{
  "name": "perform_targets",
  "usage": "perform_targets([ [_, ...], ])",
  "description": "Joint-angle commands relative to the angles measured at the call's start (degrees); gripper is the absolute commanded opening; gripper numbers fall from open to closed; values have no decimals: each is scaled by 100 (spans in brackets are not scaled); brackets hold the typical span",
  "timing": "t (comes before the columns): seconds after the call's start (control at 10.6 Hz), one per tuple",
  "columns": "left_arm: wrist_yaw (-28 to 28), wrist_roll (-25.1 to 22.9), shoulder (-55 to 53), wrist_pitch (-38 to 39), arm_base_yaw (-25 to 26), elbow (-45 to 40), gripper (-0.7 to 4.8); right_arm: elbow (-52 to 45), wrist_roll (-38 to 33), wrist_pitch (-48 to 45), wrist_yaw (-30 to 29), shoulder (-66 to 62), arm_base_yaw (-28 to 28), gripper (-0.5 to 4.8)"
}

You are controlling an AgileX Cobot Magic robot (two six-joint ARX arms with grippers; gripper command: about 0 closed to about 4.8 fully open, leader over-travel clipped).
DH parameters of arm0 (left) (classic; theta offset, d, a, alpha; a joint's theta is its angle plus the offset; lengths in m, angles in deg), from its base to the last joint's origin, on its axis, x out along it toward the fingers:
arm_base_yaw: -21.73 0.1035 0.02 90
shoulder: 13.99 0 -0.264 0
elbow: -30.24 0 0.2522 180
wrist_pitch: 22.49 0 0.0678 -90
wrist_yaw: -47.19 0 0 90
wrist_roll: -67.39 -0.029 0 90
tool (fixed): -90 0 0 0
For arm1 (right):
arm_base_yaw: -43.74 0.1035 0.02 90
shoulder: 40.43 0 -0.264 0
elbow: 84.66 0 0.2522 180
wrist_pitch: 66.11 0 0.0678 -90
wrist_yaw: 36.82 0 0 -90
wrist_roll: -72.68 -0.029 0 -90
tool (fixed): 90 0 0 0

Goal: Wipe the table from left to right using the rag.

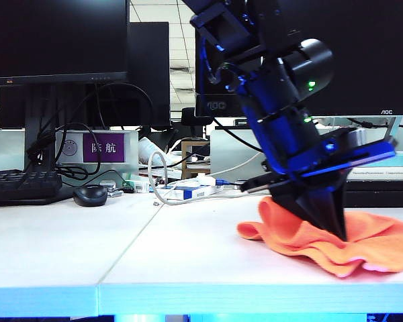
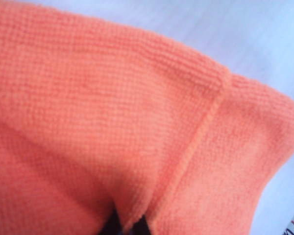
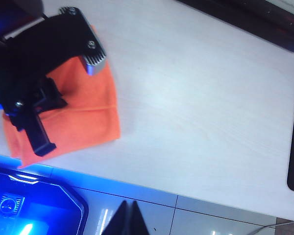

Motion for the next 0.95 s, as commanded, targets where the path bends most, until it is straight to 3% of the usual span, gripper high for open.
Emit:
perform_targets([
  [0.09,22,127,-214,92,-101,-96,-6,24,-111,-33,17,22,7,-1],
  [0.95,258,234,-1340,706,-503,1934,-5,24,-116,2,15,22,7,-1],
])
